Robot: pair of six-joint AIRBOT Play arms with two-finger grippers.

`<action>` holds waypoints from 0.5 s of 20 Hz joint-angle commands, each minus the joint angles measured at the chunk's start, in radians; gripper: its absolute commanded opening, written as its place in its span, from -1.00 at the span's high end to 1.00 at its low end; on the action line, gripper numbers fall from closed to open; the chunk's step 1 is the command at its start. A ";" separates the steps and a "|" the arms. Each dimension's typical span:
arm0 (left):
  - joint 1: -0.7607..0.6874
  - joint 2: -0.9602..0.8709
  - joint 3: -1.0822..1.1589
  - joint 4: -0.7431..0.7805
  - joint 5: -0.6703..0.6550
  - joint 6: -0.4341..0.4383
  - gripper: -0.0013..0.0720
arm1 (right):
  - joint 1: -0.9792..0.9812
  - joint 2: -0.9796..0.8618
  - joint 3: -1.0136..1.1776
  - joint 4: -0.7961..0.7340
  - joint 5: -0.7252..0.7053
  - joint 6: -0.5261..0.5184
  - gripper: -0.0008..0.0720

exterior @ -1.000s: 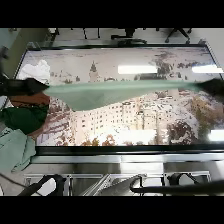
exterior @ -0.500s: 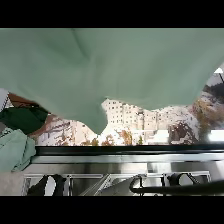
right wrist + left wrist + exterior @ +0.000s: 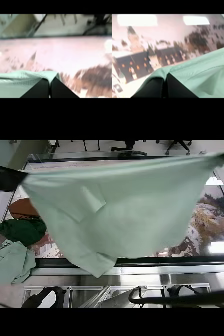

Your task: Fold the shirts.

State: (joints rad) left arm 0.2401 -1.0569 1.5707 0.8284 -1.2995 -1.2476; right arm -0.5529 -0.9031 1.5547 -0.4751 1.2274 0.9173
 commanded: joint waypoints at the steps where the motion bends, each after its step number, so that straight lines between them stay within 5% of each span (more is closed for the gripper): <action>1: -0.130 -0.277 -0.047 0.079 0.085 0.011 0.92 | 0.100 -0.185 -0.175 -0.119 -0.077 -0.025 0.94; 6: -0.151 -0.717 0.168 0.090 0.069 -0.037 0.92 | 0.114 -0.526 -0.140 -0.036 -0.176 -0.058 0.94; 10: -0.148 -0.902 0.316 0.097 0.061 -0.065 0.92 | 0.136 -0.677 -0.075 -0.026 -0.177 -0.058 0.94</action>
State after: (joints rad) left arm 0.0982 -1.8126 1.7870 0.9176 -1.2320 -1.2869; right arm -0.4332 -1.4670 1.4498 -0.5179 1.0672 0.8658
